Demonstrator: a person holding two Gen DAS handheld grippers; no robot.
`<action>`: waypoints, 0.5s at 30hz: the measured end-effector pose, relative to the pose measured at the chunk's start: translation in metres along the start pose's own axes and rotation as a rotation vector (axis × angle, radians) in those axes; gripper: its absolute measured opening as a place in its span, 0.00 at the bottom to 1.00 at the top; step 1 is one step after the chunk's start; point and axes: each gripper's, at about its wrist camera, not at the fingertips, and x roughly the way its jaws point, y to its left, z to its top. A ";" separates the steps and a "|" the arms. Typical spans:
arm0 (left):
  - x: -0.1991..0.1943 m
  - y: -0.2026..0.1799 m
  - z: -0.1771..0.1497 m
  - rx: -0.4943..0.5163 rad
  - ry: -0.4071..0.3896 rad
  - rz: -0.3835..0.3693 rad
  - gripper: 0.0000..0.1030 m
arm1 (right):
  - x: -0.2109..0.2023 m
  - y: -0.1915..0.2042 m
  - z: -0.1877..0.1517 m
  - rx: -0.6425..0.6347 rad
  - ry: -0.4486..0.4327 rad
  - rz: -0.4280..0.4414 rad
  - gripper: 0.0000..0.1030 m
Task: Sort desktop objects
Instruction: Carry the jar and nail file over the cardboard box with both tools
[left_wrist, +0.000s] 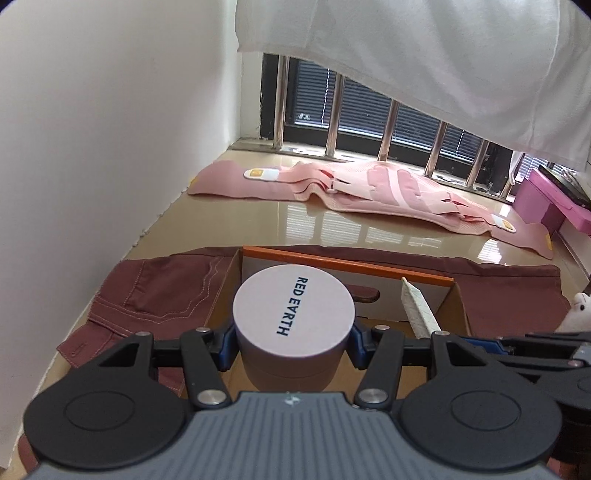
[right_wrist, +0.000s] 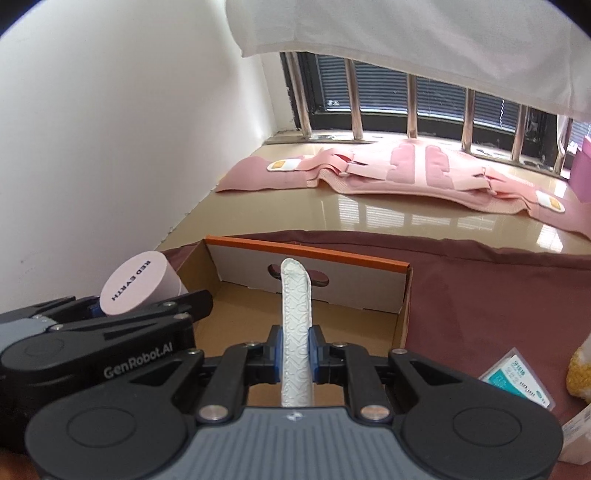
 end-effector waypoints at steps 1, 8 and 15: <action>0.006 0.001 0.001 -0.003 0.008 -0.002 0.54 | 0.004 -0.003 0.001 0.019 0.005 0.000 0.13; 0.039 -0.007 0.001 0.045 0.044 0.026 0.54 | 0.031 -0.014 -0.001 0.078 0.029 -0.055 0.13; 0.064 -0.010 0.003 0.058 0.080 0.019 0.54 | 0.046 -0.012 0.000 0.083 0.042 -0.107 0.13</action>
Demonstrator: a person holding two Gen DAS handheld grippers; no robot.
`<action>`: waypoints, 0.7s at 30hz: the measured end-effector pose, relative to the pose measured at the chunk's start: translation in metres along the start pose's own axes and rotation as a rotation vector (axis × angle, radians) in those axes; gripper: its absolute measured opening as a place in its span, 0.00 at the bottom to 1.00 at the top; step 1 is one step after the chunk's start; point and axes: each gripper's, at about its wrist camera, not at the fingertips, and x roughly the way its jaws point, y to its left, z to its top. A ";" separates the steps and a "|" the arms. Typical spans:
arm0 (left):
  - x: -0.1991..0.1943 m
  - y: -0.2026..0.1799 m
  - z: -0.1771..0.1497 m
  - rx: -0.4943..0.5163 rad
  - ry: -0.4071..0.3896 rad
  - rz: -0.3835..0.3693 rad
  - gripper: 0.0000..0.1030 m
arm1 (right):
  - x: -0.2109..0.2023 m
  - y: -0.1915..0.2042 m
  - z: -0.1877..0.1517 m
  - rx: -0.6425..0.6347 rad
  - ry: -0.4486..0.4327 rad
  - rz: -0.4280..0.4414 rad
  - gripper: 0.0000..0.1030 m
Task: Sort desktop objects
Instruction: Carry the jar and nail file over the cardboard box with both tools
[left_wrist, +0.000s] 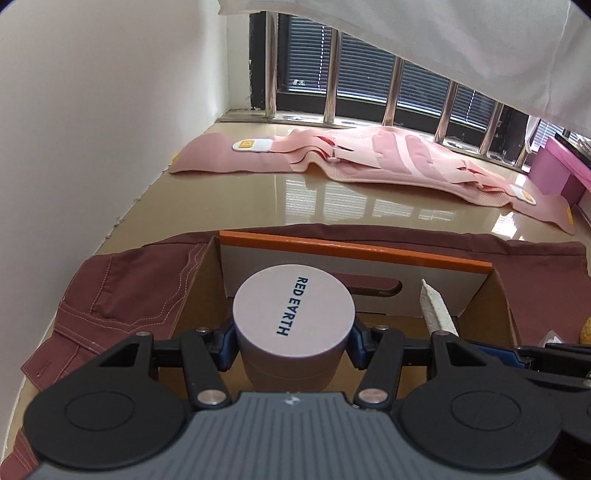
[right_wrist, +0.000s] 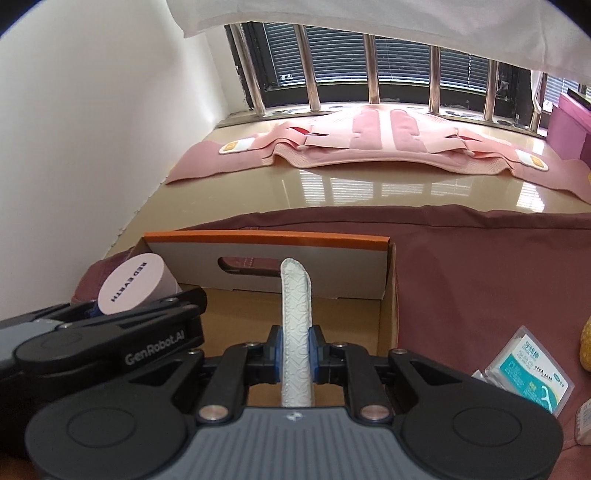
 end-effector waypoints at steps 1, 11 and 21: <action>0.001 -0.001 0.000 0.007 -0.002 -0.001 0.54 | 0.001 0.000 0.000 -0.001 -0.001 -0.006 0.13; 0.018 -0.005 -0.003 0.046 0.008 -0.011 0.54 | 0.008 -0.004 0.004 0.009 0.004 -0.010 0.13; 0.037 -0.012 -0.006 0.071 0.033 0.000 0.54 | 0.004 -0.009 0.004 0.019 -0.005 0.020 0.13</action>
